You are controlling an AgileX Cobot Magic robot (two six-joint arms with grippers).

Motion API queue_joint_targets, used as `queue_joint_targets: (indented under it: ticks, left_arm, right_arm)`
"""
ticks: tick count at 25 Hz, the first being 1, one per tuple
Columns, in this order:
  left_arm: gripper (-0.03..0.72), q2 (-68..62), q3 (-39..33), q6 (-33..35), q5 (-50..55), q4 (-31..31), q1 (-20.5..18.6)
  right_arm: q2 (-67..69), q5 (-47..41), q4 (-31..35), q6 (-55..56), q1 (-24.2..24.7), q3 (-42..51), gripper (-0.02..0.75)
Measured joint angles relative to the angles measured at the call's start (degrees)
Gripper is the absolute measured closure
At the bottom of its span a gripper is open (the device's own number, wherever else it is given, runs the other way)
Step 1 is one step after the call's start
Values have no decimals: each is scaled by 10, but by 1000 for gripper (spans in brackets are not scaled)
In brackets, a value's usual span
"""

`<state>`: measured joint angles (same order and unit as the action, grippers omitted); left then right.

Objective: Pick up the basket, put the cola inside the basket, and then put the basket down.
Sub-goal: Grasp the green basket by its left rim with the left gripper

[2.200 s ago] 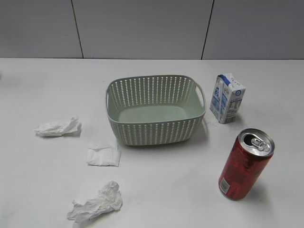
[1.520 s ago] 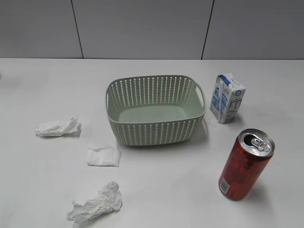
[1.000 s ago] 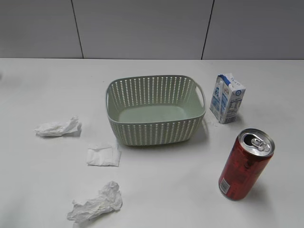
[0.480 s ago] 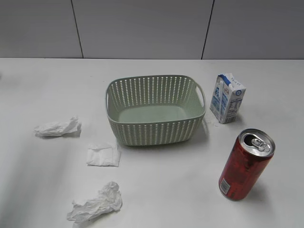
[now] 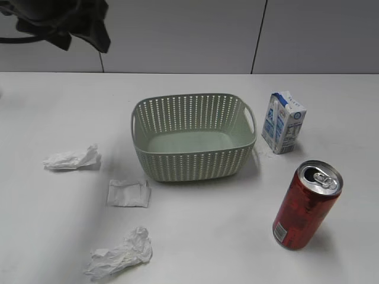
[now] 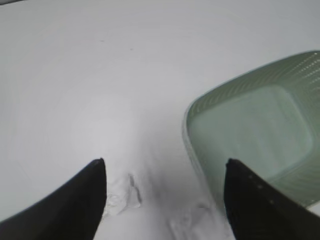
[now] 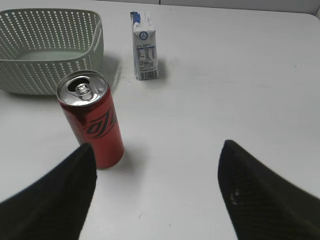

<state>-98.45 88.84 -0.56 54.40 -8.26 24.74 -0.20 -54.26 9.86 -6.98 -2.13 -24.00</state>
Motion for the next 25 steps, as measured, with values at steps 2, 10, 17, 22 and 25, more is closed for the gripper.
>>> queue_joint_targets:
  ticks: [2,10,17,22,25]
  left_arm:
    - [134,-34,22,-46,7,46,25]
    - [135,-160,60,-153,43,78,52]
    - [135,-211,61,-158,41,41,56]
    - [138,-242,61,-173,35,30,60]
    - [179,-257,61,-194,33,30,60]
  right_arm:
    - [0,0,0,2,0,0,166]
    - [0,0,0,4,0,0,166]
    - [0,0,0,4,0,1,166]
    - [0,0,0,4,0,1,166]
    - [0,0,0,4,0,1,166]
